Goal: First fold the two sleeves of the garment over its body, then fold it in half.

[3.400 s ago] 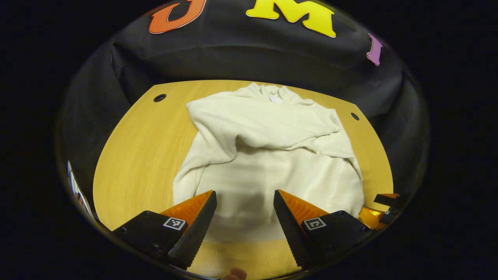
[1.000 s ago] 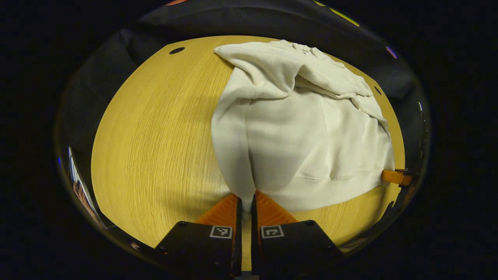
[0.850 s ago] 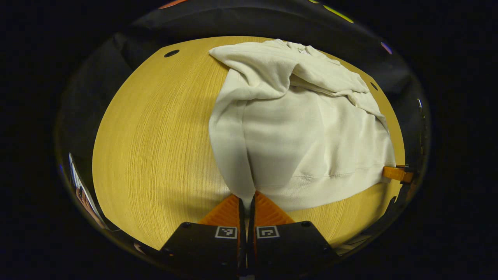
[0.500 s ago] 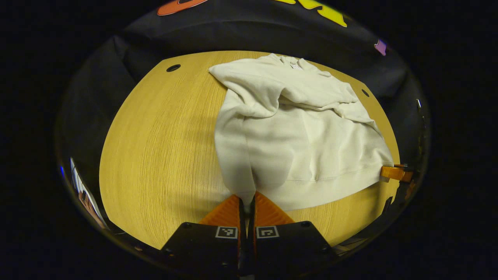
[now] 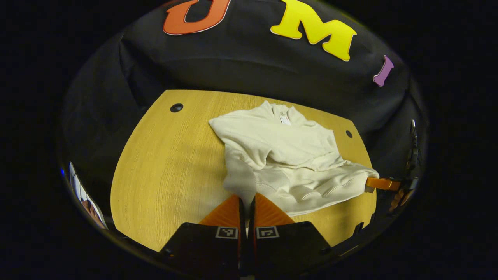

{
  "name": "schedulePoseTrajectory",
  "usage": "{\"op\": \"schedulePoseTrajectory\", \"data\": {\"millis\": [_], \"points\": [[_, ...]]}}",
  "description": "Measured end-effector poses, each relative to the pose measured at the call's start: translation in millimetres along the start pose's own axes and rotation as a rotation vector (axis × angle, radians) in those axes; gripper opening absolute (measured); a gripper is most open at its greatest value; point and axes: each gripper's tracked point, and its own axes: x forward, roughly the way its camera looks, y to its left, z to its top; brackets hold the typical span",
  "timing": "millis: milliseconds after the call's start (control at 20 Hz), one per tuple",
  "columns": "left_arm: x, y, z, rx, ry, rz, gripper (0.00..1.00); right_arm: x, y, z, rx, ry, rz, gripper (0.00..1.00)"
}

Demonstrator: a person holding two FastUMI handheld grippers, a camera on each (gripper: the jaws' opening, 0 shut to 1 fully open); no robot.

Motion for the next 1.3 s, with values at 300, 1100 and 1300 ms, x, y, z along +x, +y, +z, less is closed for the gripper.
{"op": "schedulePoseTrajectory", "data": {"millis": [300, 1100, 1300], "points": [[-28, 17, 21, -0.020, -0.034, 0.005, 0.03, 15, 16, 84, 0.003, -0.060, 0.005, 0.07], [126, 31, 82, 0.084, 0.025, 0.060, 0.03, 160, 7, 188, 0.097, -0.117, 0.015, 0.07], [165, 36, 74, 0.090, 0.059, 0.066, 0.05, 204, -2, 182, 0.117, -0.088, -0.015, 0.07]]}}
